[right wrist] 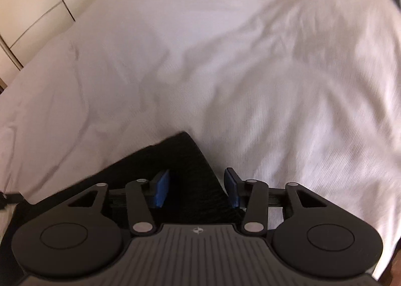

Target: Fold clothes

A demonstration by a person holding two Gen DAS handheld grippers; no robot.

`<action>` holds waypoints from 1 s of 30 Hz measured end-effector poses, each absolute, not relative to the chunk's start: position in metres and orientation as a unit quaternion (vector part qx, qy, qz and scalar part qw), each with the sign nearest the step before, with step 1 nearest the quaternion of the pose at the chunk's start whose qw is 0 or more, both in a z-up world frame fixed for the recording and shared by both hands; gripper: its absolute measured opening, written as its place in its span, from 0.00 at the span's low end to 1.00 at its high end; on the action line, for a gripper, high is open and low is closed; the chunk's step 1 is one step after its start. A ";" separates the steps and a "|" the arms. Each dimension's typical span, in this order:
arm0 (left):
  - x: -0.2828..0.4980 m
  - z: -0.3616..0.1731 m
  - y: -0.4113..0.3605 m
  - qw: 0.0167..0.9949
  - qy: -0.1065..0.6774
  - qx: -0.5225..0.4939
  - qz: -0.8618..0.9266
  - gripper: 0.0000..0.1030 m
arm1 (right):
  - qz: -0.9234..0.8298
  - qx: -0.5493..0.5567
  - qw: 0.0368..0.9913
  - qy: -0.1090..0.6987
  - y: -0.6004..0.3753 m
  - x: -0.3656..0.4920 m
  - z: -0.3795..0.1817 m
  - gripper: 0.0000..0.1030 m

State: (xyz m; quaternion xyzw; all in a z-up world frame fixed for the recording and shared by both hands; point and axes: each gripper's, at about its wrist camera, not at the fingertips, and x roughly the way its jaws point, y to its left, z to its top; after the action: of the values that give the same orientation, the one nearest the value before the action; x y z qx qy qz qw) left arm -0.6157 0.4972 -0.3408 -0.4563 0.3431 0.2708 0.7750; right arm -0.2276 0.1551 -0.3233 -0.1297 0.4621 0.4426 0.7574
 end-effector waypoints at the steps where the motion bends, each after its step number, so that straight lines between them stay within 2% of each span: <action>1: -0.619 -0.330 0.490 0.783 0.344 -0.447 0.260 0.03 | 0.443 -0.131 0.763 0.452 0.153 -0.233 -0.316 0.52; 3: -0.624 -0.308 0.475 0.800 0.347 -0.428 0.238 0.05 | 0.443 -0.133 0.773 0.435 0.150 -0.243 -0.303 0.56; 4: -0.622 -0.303 0.461 0.808 0.357 -0.413 0.220 0.15 | 0.446 -0.134 0.771 0.435 0.147 -0.246 -0.301 0.64; 5: -0.619 -0.300 0.448 0.814 0.367 -0.398 0.211 0.29 | 0.449 -0.136 0.769 0.435 0.145 -0.248 -0.299 0.67; 7: -0.608 -0.305 0.424 0.823 0.389 -0.364 0.197 0.33 | 0.455 -0.138 0.765 0.435 0.139 -0.254 -0.294 0.67; 10: -0.591 -0.332 0.410 0.815 0.426 -0.336 0.205 0.29 | 0.464 -0.142 0.759 0.435 0.132 -0.263 -0.287 0.66; 11: -0.585 -0.342 0.406 0.814 0.436 -0.321 0.211 0.14 | 0.469 -0.145 0.755 0.435 0.129 -0.266 -0.286 0.65; 12: -0.578 -0.353 0.403 0.813 0.452 -0.292 0.225 0.05 | 0.480 -0.155 0.744 0.439 0.129 -0.268 -0.289 0.64; 13: -0.574 -0.360 0.401 0.811 0.464 -0.265 0.238 0.02 | 0.487 -0.167 0.734 0.442 0.131 -0.269 -0.293 0.57; 14: -0.575 -0.364 0.401 0.811 0.471 -0.240 0.252 0.02 | 0.490 -0.166 0.734 0.440 0.131 -0.267 -0.292 0.43; 16: -0.574 -0.364 0.406 0.802 0.468 -0.226 0.293 0.00 | 0.496 -0.163 0.732 0.436 0.130 -0.262 -0.289 0.36; 20: -0.599 -0.343 0.420 0.766 0.434 -0.274 0.387 0.00 | 0.509 -0.158 0.730 0.428 0.129 -0.254 -0.283 0.38; 22: -0.612 -0.321 0.408 0.775 0.415 -0.298 0.371 0.01 | 0.515 -0.156 0.728 0.425 0.129 -0.250 -0.280 0.39; 26: -0.622 -0.290 0.333 0.800 0.407 -0.323 0.301 0.04 | 0.528 -0.150 0.723 0.420 0.126 -0.243 -0.274 0.43; 30: -0.627 -0.290 0.256 0.810 0.418 -0.346 0.222 0.07 | 0.562 -0.154 0.673 0.455 0.100 -0.284 -0.283 0.43</action>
State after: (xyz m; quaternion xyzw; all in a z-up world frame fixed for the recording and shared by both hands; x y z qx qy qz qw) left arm -0.6268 0.2561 -0.2899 -0.3460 0.4180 0.2217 0.8102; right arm -0.2838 0.1004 -0.2831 -0.1540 0.4551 0.5621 0.6732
